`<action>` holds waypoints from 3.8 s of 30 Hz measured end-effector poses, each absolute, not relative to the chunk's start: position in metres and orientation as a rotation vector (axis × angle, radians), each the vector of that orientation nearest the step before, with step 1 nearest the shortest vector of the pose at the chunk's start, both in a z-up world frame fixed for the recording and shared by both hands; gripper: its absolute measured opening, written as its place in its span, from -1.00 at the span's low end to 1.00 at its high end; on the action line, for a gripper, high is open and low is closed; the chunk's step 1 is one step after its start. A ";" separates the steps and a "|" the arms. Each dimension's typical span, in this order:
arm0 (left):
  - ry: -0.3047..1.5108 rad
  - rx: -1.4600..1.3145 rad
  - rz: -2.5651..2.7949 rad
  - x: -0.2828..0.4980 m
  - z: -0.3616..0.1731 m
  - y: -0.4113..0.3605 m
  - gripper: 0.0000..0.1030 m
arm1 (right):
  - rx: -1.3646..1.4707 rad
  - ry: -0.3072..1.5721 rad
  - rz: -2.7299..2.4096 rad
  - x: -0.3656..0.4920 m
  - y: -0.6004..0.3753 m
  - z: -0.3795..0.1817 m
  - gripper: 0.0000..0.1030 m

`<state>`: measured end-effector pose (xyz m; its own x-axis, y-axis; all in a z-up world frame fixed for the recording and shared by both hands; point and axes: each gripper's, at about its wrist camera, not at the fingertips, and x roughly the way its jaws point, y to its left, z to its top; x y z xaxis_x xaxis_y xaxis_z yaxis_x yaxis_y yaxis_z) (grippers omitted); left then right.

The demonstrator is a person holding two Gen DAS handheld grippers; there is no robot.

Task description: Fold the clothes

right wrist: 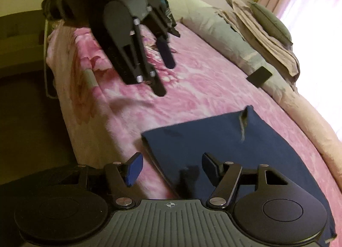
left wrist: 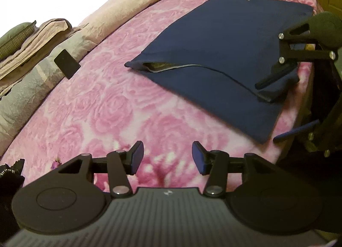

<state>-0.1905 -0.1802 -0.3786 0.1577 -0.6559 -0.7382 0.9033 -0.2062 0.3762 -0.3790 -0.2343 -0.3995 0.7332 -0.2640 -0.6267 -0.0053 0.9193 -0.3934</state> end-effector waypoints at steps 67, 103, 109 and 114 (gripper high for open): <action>-0.876 1.579 -1.792 -0.493 -0.386 -0.520 -0.85 | 0.556 0.327 -0.728 -0.691 -0.432 -0.356 -0.94; -0.140 1.250 -1.777 -0.412 -0.364 -0.406 -0.14 | 0.874 0.246 -0.786 -0.760 -0.460 -0.346 -0.92; -0.037 1.160 -1.802 -0.397 -0.376 -0.412 -0.11 | 0.843 0.333 -0.792 -0.727 -0.480 -0.362 -0.92; 0.024 1.084 -1.798 -0.386 -0.372 -0.411 -0.08 | 0.824 0.395 -0.799 -0.725 -0.488 -0.359 -0.92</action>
<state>-0.3855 -0.4105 -0.3715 -0.1039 -0.7303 -0.6751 0.7481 -0.5047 0.4308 -0.7247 -0.4879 -0.3588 0.6494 -0.4724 -0.5959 0.7603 0.4183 0.4969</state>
